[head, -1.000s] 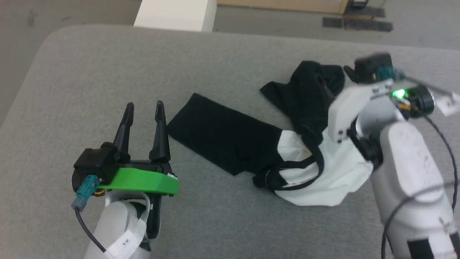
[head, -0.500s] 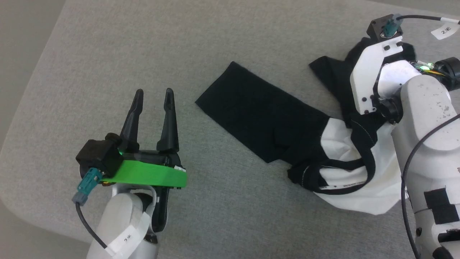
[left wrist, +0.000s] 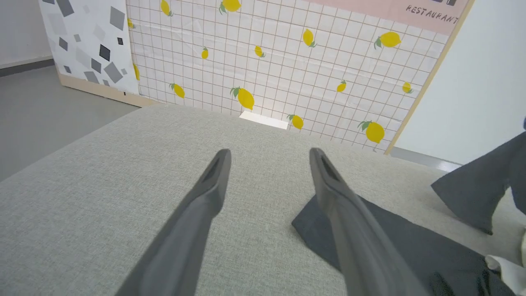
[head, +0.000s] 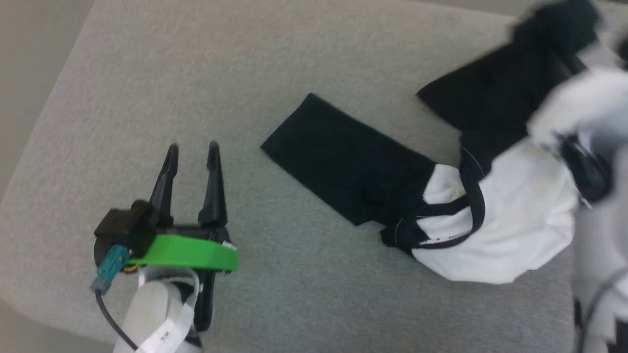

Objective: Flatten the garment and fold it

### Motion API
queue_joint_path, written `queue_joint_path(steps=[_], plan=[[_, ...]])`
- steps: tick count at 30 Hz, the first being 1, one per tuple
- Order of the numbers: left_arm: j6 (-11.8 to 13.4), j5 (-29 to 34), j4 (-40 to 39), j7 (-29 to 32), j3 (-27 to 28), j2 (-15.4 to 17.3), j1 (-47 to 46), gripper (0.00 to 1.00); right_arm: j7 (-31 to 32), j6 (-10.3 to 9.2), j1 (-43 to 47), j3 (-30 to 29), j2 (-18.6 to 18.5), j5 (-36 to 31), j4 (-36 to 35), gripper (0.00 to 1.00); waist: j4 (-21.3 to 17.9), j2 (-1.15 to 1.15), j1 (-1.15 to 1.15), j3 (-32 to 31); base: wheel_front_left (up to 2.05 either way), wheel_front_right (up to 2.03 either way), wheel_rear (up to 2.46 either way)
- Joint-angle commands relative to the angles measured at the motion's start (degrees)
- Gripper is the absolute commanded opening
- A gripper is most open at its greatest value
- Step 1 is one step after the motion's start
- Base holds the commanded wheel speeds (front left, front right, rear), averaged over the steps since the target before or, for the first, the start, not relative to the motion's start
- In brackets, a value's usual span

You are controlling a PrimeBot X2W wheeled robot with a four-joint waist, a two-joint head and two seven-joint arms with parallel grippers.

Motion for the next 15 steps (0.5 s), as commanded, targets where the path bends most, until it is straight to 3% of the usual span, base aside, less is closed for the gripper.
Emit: queue_joint_path(steps=[1, 7, 10, 15], plan=[[-0.5, 1.2, 0.3, -0.2, 0.7, -0.1, 1.3, 1.00, -0.7, -0.09, 3.5, -2.7, 0.1, 0.6, -3.2, 0.00, -6.8, 0.00, -0.01, -6.9, 0.00, 0.00, 0.00], [-1.6, 2.6, 0.8, -0.2, 2.2, -0.1, 3.3, 1.00, 0.9, -0.09, 17.8, -18.0, 1.2, 0.3, -17.2, 0.00, -10.1, 0.00, -0.01, -9.8, 0.00, 0.00, 0.00], [-1.9, 2.8, 0.9, -0.2, 2.5, -0.1, 3.6, 1.00, 3.1, -0.09, 24.9, -22.7, 1.3, 2.2, -17.7, 0.00, -11.2, 0.00, -0.01, -10.2, 0.00, 0.00, 0.00], [-2.4, 3.2, 1.5, -0.2, 2.6, -0.1, 4.0, 1.00, 7.2, -0.09, 33.2, -25.7, 1.3, 2.7, -14.6, 0.00, -12.3, 0.00, -0.01, -10.6, 0.00, 0.00, 0.00]])
